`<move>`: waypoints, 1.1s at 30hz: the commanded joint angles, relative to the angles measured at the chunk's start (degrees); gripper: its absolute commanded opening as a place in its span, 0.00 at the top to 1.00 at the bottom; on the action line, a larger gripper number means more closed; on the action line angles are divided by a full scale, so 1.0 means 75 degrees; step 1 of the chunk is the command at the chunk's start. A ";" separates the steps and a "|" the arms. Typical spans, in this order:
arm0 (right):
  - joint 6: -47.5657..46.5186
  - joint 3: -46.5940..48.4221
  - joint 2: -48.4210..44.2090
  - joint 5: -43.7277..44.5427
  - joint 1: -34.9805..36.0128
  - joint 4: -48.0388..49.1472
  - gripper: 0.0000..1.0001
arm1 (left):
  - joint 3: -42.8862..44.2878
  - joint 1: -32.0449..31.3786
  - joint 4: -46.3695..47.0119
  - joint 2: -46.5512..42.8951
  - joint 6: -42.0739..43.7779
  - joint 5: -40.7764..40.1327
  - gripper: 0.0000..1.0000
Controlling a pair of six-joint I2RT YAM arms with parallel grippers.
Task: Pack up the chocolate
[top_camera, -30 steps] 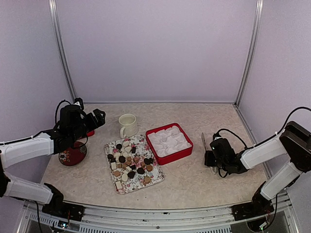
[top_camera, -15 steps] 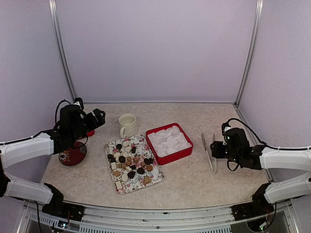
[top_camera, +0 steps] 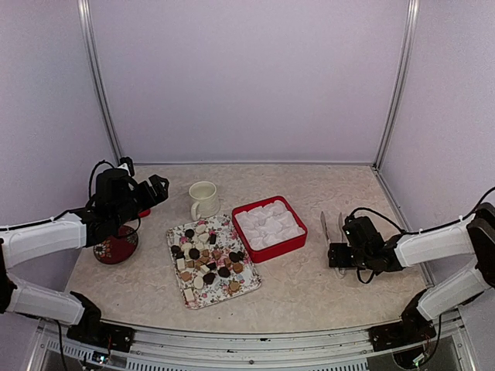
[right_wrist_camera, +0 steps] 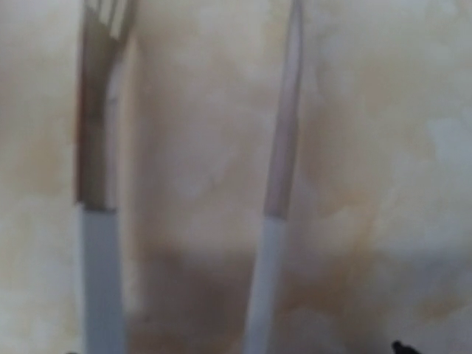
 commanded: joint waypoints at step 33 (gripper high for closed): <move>-0.0539 0.0875 -0.0948 -0.0211 -0.0291 -0.0818 0.70 | -0.0166 0.0124 0.0452 0.0062 0.0084 0.0169 0.01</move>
